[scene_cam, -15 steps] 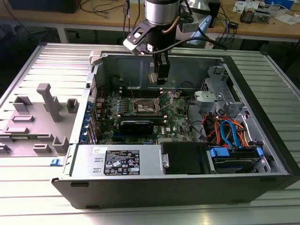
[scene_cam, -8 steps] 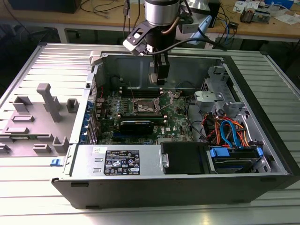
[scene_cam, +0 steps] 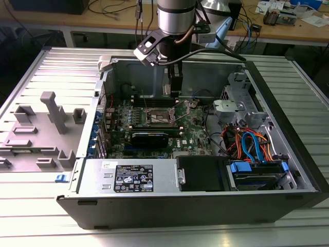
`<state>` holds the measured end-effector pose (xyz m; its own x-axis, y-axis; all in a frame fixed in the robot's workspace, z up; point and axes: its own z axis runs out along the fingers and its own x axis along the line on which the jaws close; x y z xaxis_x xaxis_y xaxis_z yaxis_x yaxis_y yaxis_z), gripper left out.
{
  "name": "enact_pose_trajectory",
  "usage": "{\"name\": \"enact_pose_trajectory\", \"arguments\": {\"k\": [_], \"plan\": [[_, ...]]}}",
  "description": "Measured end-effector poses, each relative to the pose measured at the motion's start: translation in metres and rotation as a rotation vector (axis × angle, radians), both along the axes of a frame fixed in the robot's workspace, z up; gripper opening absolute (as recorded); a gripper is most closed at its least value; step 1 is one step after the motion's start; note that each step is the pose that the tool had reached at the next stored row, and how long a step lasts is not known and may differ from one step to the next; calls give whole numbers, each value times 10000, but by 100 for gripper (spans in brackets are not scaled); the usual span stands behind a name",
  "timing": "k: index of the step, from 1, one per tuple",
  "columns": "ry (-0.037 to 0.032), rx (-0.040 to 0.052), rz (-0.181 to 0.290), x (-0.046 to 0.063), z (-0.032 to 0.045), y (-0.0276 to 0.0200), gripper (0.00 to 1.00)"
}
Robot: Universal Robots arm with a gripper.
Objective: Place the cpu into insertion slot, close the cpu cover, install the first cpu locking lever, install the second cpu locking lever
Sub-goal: 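Place the cpu into insertion slot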
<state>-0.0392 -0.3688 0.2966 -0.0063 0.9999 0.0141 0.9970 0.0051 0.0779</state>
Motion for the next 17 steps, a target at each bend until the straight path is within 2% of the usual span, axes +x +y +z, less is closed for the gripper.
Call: {"name": "enact_pose_trajectory", "arguments": {"k": [17], "plan": [[1,-1,-8,-12,-44,0,54]]}}
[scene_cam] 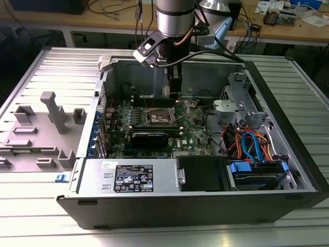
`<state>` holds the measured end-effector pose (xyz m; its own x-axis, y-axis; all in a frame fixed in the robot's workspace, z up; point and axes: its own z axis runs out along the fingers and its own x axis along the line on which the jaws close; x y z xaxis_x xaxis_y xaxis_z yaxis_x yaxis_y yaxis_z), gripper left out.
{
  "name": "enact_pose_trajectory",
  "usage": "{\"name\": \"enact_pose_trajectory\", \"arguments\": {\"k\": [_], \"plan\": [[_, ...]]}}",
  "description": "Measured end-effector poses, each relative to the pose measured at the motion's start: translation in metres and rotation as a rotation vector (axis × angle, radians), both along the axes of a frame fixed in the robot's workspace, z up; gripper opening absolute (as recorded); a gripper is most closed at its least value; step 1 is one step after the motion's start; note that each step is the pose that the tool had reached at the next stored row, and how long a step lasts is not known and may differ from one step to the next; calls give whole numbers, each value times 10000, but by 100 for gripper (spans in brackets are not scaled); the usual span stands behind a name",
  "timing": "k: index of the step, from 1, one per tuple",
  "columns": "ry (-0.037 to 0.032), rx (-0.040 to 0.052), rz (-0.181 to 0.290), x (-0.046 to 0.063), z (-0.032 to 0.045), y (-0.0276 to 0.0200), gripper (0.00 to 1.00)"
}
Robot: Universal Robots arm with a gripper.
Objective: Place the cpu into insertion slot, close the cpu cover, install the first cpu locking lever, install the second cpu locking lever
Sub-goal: 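Place the cpu into insertion slot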
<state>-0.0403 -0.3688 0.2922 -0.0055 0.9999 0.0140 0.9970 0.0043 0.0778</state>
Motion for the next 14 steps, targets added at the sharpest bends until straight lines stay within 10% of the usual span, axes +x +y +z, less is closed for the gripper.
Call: {"name": "enact_pose_trajectory", "arguments": {"k": [14], "plan": [[-1,3,-3,-27,-5,1,54]]}}
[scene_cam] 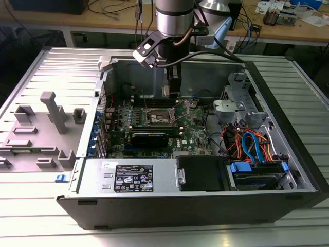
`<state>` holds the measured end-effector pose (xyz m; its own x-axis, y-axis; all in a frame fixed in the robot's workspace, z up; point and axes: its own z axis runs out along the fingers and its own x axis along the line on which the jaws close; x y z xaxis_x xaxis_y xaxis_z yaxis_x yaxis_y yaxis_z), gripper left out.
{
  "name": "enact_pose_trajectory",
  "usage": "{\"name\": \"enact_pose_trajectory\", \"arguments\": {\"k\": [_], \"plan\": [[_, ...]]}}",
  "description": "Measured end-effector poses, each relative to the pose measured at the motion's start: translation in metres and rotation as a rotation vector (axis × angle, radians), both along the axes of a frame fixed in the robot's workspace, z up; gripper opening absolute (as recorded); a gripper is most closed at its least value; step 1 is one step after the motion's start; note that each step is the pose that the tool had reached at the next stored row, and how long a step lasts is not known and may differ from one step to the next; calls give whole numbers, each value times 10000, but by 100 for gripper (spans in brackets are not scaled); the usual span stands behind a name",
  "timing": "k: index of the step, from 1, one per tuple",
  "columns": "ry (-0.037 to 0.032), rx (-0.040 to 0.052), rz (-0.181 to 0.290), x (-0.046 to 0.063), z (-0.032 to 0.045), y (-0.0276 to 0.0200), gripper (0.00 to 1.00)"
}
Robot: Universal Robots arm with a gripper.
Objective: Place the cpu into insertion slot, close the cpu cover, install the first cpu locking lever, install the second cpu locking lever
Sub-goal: 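Place the cpu into insertion slot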
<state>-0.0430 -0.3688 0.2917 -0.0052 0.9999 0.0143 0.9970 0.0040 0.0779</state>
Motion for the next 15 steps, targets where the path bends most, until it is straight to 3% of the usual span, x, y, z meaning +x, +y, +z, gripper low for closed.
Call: {"name": "enact_pose_trajectory", "arguments": {"k": [4,8,15], "plan": [[-1,1,-1,-66,-38,0,54],[-1,-42,-38,-90,-172,0,54],[-3,-45,-34,-166,-290,-2,54]]}}
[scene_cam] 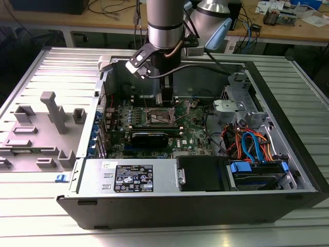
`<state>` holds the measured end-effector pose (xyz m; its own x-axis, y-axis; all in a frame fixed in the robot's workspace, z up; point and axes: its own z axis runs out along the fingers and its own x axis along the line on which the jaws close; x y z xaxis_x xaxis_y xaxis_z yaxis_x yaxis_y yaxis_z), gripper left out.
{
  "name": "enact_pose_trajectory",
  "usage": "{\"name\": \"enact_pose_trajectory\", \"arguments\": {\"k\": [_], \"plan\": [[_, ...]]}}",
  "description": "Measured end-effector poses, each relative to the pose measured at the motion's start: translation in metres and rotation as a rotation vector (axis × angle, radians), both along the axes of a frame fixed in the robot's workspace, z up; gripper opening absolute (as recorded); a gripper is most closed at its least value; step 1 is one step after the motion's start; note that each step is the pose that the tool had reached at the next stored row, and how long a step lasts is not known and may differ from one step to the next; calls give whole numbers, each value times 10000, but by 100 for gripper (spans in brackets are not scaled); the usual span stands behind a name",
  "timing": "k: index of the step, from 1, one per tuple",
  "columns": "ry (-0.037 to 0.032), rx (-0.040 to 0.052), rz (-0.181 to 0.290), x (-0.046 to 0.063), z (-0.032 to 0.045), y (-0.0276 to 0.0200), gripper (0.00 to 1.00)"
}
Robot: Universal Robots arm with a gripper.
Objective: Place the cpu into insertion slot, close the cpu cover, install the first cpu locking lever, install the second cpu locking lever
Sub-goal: 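Place the cpu into insertion slot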
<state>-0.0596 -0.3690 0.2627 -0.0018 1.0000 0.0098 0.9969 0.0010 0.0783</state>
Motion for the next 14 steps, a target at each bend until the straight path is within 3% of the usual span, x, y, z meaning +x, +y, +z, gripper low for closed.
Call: {"name": "enact_pose_trajectory", "arguments": {"k": [14], "plan": [[0,15,1,-18,-11,0,54]]}}
